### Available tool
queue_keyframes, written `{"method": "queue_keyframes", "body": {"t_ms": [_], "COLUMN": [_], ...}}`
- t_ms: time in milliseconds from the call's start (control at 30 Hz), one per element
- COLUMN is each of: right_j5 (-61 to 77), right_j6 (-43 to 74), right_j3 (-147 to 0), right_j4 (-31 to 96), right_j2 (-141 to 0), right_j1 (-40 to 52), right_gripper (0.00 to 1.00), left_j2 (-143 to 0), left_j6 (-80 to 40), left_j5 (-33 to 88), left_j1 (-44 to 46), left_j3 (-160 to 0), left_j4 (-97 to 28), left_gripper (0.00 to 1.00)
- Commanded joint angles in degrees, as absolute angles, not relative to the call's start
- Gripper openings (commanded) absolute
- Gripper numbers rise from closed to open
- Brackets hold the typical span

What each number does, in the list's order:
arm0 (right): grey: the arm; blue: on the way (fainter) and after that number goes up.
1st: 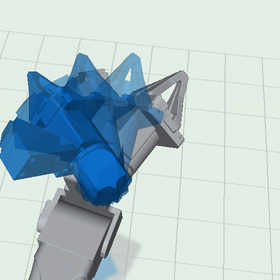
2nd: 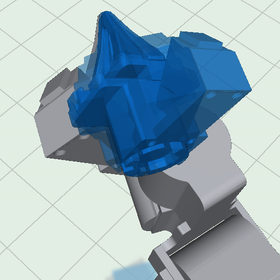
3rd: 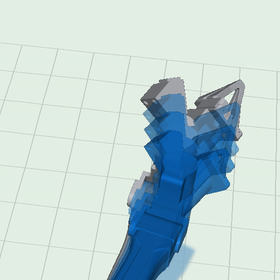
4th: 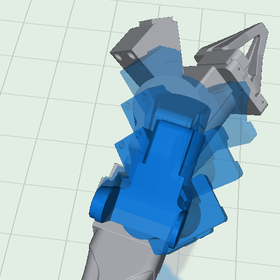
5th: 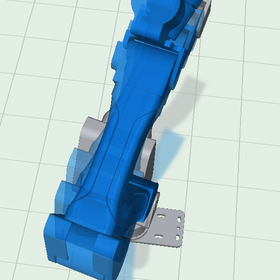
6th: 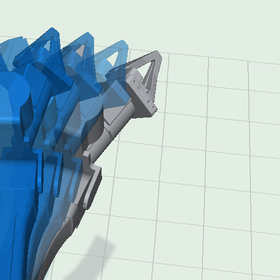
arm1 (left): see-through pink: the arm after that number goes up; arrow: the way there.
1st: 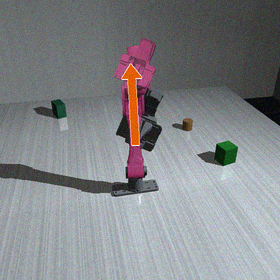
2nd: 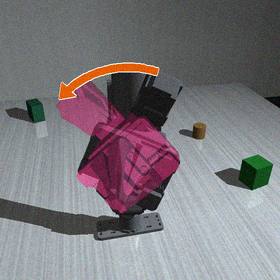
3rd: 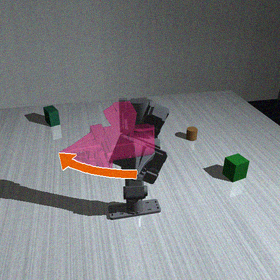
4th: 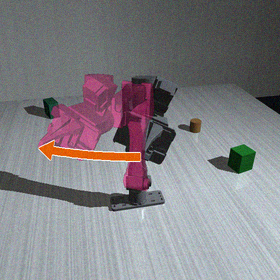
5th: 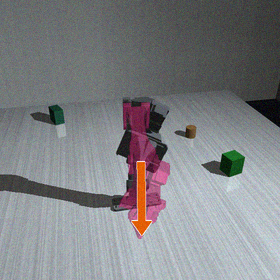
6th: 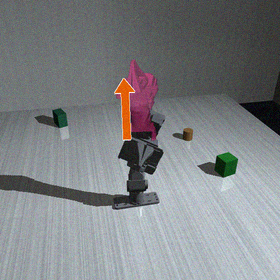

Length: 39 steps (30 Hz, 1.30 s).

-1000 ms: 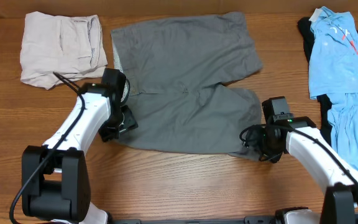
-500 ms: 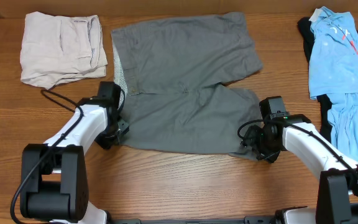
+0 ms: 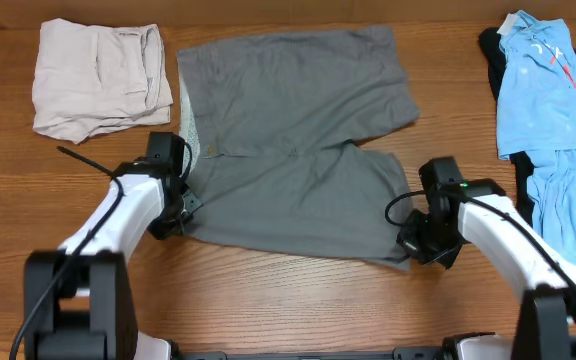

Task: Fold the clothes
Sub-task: 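Fold the grey shorts' near half up over the far half with both grippers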

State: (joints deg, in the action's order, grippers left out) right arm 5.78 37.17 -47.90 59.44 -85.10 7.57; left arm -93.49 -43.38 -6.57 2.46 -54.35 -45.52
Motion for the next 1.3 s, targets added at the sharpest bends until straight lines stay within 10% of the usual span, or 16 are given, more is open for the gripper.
{"method": "queue_keyframes", "body": {"t_ms": [0,533,1267], "right_j5": [3.88,6.37,12.78], "right_j6": [35.33,19.00,12.99], "right_j3": [-55.35,-81.82,-81.82], "right_j4": [63.37,80.93,38.83], "right_j2": [-78.15,-63.79,-104.40], "right_j1": [6.87,-4.62,-3.95], "right_gripper": [0.04,0.04,0.04], "left_j2": [-83.44,-51.11,-90.21], "left_j6": [-37.43,-33.21,-33.15], "left_j5": [-8.91,-5.74,-20.67], "left_j1": [1.67,2.72,2.63], "left_j3": [-59.27,-66.13,-65.71], "left_j4": [-49.56,-63.42,-21.28], "left_gripper": [0.04,0.04,0.04]}}
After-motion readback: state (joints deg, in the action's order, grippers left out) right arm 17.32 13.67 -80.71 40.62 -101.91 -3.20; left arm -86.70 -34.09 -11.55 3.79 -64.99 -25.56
